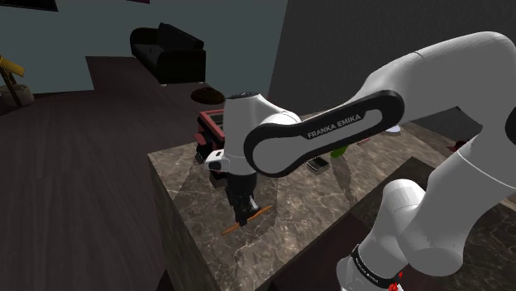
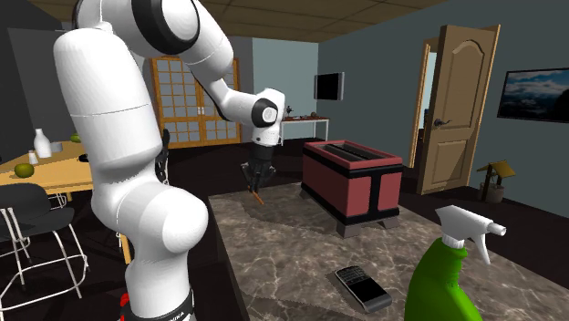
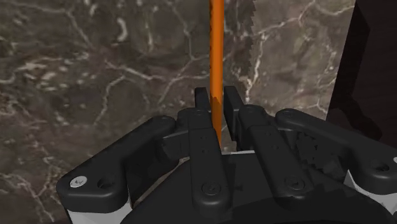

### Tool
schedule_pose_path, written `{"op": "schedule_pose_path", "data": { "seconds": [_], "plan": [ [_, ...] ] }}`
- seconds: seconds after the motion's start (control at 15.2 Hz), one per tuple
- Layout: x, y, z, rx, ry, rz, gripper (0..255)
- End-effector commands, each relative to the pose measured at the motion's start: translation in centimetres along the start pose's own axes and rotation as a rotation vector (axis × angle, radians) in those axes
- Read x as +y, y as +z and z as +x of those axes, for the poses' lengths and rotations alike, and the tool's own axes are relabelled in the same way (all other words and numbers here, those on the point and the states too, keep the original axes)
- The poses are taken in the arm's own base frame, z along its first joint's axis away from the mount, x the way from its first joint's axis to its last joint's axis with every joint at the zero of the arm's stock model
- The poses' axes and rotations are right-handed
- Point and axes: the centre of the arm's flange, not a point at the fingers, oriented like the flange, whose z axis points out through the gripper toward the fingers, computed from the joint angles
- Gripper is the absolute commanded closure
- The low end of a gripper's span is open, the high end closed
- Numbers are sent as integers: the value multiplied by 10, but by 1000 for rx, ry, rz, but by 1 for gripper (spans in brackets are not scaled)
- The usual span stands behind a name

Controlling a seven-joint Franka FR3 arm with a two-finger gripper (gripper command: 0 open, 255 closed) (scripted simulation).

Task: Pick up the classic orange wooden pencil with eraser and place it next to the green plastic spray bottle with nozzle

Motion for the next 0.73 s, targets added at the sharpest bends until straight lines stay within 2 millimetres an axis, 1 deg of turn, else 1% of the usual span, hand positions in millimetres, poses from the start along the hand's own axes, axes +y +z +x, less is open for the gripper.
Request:
{"op": "schedule_pose_path", "data": {
  "seconds": [0.0,0.66],
  "plan": [
    [-2,-10,0,0,0,0,255],
    [-14,-61,1,0,0,0,255]
  ]
}}
